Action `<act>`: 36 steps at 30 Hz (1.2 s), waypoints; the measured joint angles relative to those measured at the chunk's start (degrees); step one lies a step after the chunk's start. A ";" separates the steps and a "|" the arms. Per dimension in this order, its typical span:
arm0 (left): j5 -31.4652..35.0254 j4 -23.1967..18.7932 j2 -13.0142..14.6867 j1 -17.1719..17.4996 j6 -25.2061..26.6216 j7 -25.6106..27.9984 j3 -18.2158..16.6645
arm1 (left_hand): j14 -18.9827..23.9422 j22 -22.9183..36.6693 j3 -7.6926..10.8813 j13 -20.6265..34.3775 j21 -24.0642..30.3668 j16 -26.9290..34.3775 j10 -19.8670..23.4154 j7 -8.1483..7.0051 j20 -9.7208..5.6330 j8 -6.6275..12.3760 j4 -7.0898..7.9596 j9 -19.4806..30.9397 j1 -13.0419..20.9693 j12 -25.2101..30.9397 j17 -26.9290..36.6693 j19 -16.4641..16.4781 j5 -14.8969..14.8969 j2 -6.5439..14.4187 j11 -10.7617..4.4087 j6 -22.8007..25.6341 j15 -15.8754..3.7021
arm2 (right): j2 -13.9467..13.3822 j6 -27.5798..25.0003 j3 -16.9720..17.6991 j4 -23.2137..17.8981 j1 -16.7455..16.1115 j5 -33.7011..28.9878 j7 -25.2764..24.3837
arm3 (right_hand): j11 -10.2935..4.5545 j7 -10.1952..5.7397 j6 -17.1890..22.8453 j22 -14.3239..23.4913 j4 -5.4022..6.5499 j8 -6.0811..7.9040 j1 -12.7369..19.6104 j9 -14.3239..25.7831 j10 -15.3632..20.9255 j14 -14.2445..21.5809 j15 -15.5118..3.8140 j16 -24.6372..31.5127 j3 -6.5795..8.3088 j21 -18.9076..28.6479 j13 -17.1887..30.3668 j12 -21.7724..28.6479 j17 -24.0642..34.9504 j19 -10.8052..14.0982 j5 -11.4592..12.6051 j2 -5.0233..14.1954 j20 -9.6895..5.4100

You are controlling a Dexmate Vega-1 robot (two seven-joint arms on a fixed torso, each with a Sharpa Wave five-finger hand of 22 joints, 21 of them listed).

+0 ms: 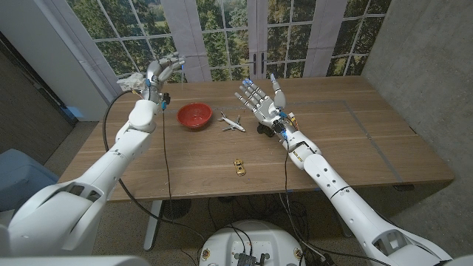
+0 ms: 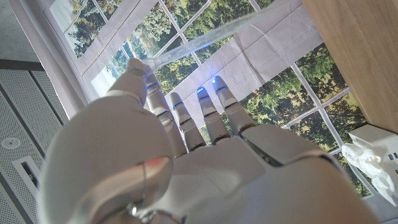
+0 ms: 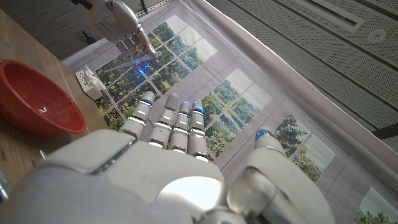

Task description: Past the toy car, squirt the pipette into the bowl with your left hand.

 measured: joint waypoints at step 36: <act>-0.82 -4.08 1.24 2.00 3.61 0.82 -0.72 | -1.04 0.00 -0.47 0.00 0.00 -0.21 -3.54 2.19 -0.60 1.47 -0.39 0.66 1.39 -0.21 -0.14 -0.16 0.05 0.14 -0.04 1.19 -0.01 | 0.05 1.46 -0.33 -0.71 -0.37 -1.02 -0.48 | 0.00 0.51 0.51 0.00 -0.79 0.00 -0.53 0.01 0.00 0.00 0.00 0.00 0.32 -0.34 -0.53 0.00 0.01 0.00 0.00 0.54 0.00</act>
